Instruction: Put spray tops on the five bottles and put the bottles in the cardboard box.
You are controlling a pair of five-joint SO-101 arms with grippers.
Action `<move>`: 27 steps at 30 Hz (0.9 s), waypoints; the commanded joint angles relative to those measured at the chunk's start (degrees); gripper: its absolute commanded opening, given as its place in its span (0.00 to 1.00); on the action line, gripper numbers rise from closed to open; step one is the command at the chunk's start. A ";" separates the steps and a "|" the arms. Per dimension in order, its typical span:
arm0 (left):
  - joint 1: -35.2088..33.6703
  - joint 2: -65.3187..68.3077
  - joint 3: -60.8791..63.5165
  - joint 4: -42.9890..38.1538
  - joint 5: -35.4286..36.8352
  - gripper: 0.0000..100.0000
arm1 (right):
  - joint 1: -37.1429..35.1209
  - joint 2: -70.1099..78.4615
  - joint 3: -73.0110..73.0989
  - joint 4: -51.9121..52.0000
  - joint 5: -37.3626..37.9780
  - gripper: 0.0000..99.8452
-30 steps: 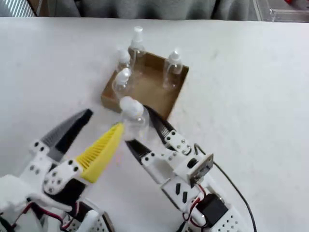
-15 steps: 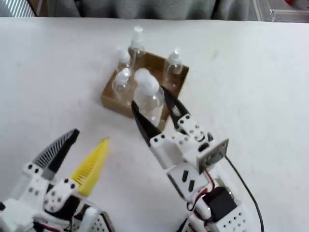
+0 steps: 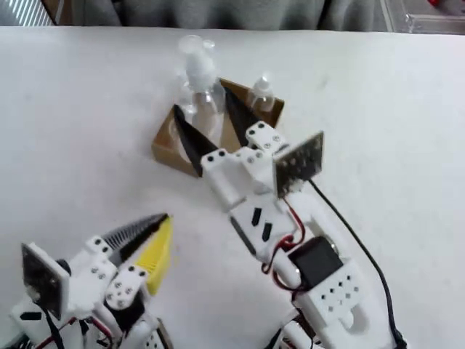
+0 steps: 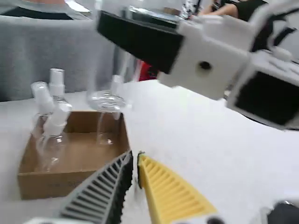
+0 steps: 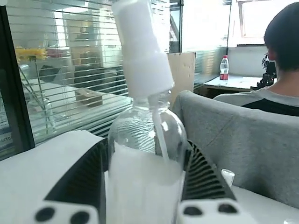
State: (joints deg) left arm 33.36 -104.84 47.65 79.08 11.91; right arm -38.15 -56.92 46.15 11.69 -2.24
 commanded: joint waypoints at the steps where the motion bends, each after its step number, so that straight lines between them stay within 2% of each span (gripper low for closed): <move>1: 11.21 -0.13 2.11 -1.49 -5.10 0.02 | -2.59 2.59 -5.27 -1.19 -0.79 0.01; 7: 12.09 -0.13 15.91 -21.89 -8.44 0.02 | -7.08 2.42 -5.63 3.47 -0.79 0.01; 10: 12.09 -0.13 18.37 -27.78 -8.44 0.02 | -6.99 -0.04 -5.10 5.85 -0.79 0.01; 17: 4.53 -0.13 22.24 -34.37 -8.00 0.02 | -6.90 -8.13 -5.01 15.25 -0.79 0.01; 27: 2.59 -0.13 23.91 -35.52 -8.00 0.02 | -6.81 -9.63 -2.11 17.80 -0.79 0.01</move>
State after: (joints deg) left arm 38.20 -104.84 71.91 44.97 4.09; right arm -44.57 -64.75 44.75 28.04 -2.42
